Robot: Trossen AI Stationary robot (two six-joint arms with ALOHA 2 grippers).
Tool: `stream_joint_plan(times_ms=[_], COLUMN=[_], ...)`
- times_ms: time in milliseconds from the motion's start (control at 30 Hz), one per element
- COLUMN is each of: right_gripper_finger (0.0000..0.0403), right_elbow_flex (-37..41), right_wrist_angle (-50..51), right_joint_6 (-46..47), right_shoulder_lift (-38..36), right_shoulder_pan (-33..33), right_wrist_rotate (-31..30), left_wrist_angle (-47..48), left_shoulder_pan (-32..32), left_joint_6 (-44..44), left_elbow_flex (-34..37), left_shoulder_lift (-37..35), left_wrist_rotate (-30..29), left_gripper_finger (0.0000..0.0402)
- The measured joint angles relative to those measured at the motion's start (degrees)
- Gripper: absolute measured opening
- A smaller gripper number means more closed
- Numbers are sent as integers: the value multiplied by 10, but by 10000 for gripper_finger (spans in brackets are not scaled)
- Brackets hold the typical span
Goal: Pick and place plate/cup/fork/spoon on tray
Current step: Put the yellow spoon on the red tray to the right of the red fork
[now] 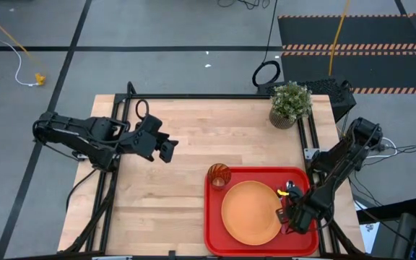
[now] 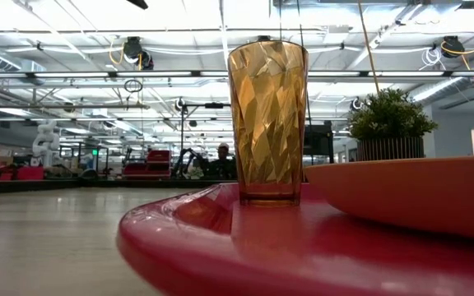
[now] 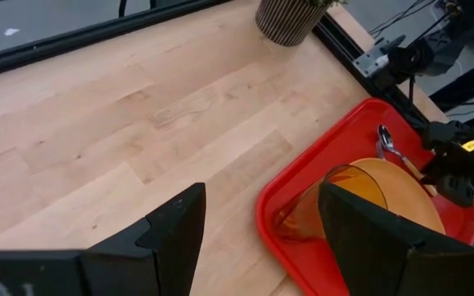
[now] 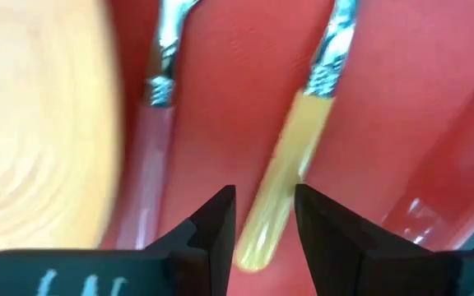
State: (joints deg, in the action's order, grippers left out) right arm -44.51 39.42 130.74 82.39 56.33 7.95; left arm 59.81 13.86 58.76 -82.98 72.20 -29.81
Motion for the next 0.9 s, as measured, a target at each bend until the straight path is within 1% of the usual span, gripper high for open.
stream_joint_plan(times_ms=[233,533,633,767,900], right_gripper_finger=[116,116,116,116,116], right_elbow_flex=[-1,0,0,0,-1], right_wrist_angle=[-55,-53,-49,-16,67], right_joint_6=[19,16,14,11,7], right_shoulder_lift=[4,2,-12,-40,-69], right_shoulder_pan=[2,0,0,0,0], right_wrist_rotate=[-4,-4,-6,-20,-17], left_wrist_angle=[0,-1,-1,-1,-1], left_shoulder_pan=[0,-5,-5,-5,-5], left_joint_6=[-2,-12,-15,-15,-17], left_elbow_flex=[0,0,0,0,0], left_shoulder_lift=[0,0,0,0,0], left_wrist_rotate=[0,-2,-2,2,3], left_gripper_finger=[237,237,237,237,237])
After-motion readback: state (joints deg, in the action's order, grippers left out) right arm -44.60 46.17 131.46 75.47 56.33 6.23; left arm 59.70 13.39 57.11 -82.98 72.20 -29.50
